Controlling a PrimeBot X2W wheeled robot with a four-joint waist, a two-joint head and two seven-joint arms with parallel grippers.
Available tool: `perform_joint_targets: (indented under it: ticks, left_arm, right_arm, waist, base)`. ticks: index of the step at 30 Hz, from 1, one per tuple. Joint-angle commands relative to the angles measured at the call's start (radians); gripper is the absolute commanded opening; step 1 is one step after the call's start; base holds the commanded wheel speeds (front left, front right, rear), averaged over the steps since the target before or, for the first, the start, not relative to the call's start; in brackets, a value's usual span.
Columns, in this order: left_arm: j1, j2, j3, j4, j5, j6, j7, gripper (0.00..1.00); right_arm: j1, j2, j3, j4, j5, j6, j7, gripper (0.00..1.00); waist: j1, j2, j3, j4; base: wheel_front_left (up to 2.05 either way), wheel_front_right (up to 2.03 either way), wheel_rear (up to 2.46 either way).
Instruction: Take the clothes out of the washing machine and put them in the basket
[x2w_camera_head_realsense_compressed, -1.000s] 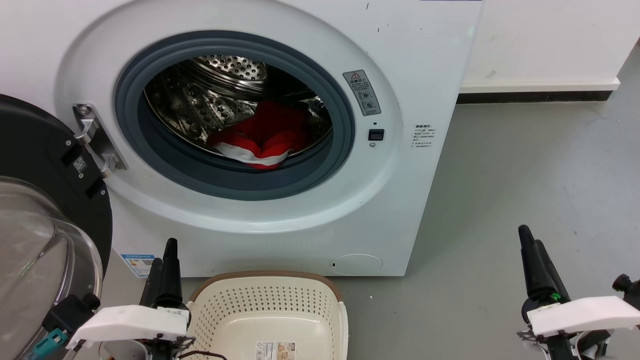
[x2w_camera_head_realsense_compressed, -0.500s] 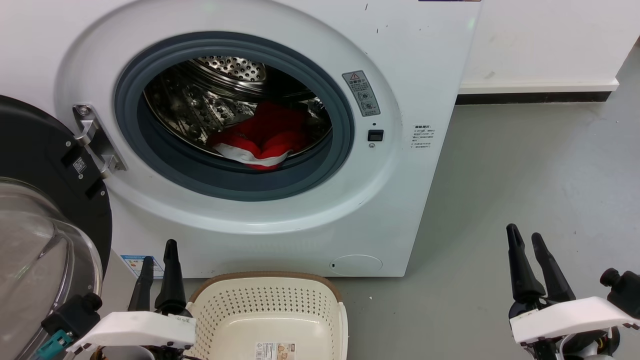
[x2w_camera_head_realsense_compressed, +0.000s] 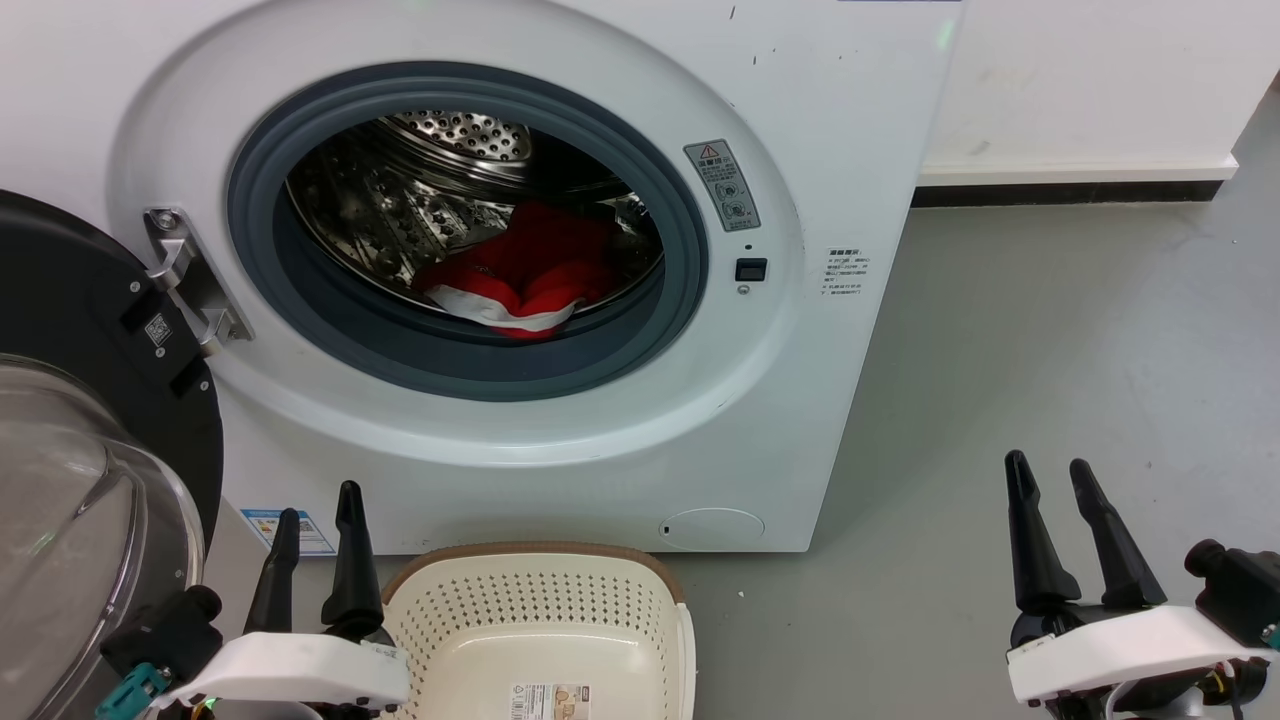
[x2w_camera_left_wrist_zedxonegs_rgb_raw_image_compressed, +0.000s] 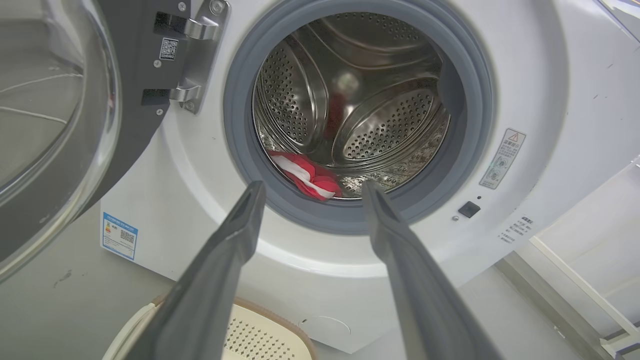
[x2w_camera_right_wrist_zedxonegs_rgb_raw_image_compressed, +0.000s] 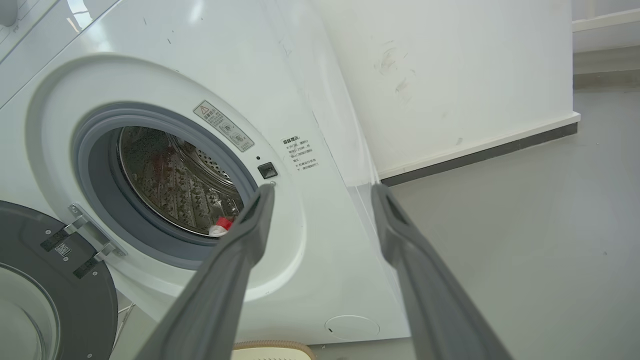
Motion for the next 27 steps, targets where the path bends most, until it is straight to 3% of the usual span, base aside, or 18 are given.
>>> perform_joint_targets:
  ticks: [1, 27]
  left_arm:
    - [-0.002, 0.003, -0.001, -0.018, 0.026, 0.004, -0.010, 1.00]
    - [0.038, 0.004, -0.022, -0.026, 0.278, 0.011, -0.079, 1.00]
  right_arm:
    - [0.002, -0.002, 0.002, -0.020, -0.024, 0.000, -0.011, 1.00]
    - [0.039, -0.002, -0.008, -0.056, -0.287, 0.000, -0.079, 1.00]
  waist:
    - [0.0000, 0.0000, 0.000, 0.000]
    - [0.0000, 0.0000, -0.001, 0.000]
  base:
    - [0.00, 0.00, 0.00]
    - [0.00, 0.00, 0.00]
